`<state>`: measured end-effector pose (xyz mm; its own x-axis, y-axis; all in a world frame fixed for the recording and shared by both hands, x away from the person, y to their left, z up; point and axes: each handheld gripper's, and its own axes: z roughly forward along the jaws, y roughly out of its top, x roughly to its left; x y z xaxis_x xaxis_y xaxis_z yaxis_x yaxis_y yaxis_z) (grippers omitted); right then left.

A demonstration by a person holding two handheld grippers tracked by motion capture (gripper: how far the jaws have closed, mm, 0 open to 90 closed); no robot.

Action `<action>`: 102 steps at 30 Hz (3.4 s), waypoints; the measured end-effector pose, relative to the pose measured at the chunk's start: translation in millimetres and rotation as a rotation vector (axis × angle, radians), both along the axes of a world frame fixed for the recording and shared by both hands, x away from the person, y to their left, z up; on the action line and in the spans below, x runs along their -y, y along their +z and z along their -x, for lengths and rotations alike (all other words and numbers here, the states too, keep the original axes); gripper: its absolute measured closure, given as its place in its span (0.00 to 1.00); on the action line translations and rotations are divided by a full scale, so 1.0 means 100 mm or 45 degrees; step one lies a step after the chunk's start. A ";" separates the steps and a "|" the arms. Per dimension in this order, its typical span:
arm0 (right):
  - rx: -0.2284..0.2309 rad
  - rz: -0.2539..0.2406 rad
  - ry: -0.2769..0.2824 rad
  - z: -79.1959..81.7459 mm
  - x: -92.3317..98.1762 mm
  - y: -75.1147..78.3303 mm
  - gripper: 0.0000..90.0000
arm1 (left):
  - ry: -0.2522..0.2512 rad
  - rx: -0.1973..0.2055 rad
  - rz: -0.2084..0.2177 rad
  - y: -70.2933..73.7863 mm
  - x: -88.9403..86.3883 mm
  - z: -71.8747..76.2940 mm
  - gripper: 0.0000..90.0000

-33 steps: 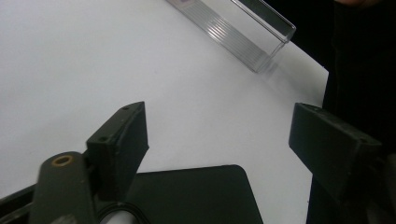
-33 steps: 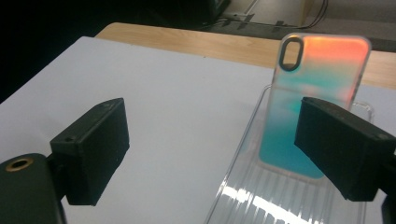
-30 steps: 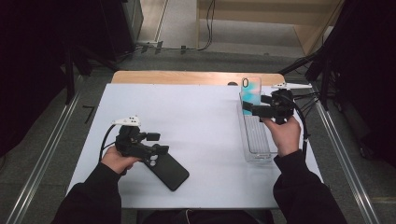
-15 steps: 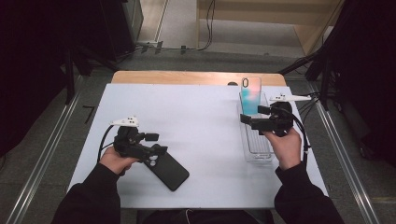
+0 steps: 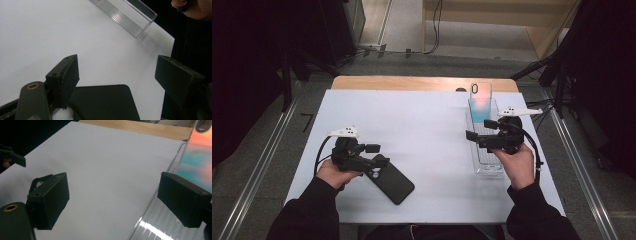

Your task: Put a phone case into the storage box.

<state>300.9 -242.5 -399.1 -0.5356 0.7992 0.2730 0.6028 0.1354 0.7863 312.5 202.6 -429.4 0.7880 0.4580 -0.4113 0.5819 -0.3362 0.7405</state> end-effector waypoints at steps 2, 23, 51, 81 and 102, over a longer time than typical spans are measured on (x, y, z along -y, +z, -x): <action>0.007 0.011 0.033 0.03 -0.01 -0.01 0.14 | 0.011 -0.003 -0.003 0.00 -0.01 0.01 0.22; -0.052 -0.023 0.272 0.42 -0.09 -0.19 0.19 | 0.016 -0.019 -0.009 -0.06 -0.01 0.10 0.24; -0.094 -0.032 0.358 0.52 -0.19 -0.29 0.20 | 0.062 -0.067 -0.124 -0.11 -0.31 0.43 0.74; -0.087 -0.031 0.380 0.46 -0.23 -0.33 0.20 | 0.032 -0.181 -0.381 -0.57 -0.10 0.38 1.00; -0.085 -0.028 0.360 0.47 -0.19 -0.35 0.20 | 0.010 -0.114 -0.361 -0.62 0.33 0.08 1.00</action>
<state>254.3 -223.2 -433.8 -0.7164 0.6141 0.3310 0.5943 0.2887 0.7506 304.3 169.7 -491.8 0.7507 0.5703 -0.3336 0.6438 -0.5179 0.5634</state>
